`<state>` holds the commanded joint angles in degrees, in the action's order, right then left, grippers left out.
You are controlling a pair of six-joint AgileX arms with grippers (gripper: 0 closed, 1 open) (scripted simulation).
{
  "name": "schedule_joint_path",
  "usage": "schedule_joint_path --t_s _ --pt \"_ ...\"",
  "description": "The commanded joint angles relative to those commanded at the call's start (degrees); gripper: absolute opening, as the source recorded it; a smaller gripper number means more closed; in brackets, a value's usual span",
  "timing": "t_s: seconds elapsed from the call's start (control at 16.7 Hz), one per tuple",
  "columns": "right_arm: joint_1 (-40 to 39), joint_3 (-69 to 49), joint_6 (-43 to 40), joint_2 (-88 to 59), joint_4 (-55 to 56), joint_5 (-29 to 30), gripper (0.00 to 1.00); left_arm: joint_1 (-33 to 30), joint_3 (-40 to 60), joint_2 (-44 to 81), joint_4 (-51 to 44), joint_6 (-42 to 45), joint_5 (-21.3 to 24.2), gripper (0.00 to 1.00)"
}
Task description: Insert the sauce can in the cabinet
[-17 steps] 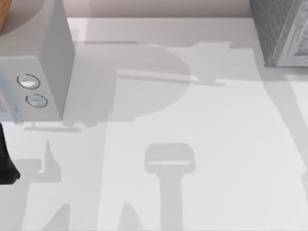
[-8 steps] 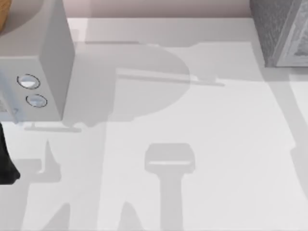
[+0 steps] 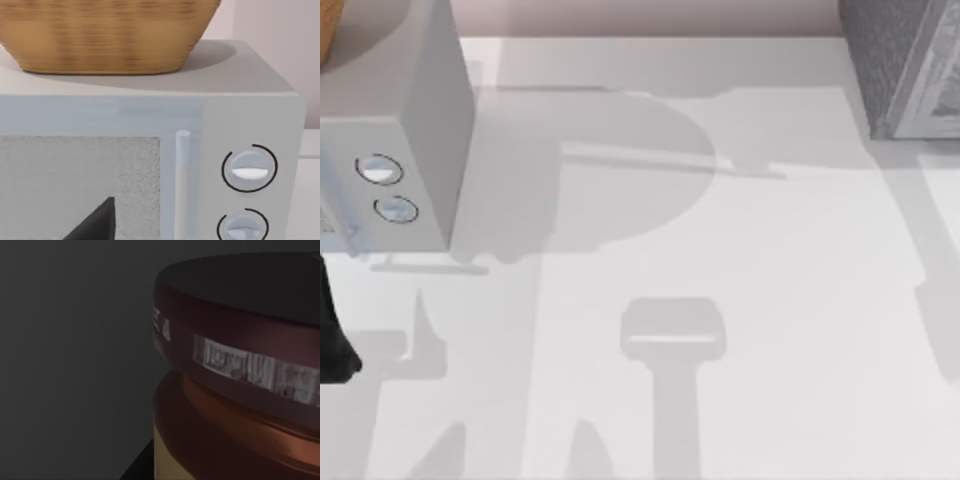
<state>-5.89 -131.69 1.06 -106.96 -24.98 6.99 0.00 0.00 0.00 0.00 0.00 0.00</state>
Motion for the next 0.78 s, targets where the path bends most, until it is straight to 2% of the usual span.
schedule_joint_path --t_s 0.12,0.78 --pt "0.0 0.0 0.0 0.0 0.0 0.0 0.0 0.0 0.0 0.0 0.0 0.0 0.0 1.0" --pt "0.0 0.0 0.0 0.0 0.0 0.0 0.83 0.0 0.0 0.0 0.0 0.0 0.0 1.0"
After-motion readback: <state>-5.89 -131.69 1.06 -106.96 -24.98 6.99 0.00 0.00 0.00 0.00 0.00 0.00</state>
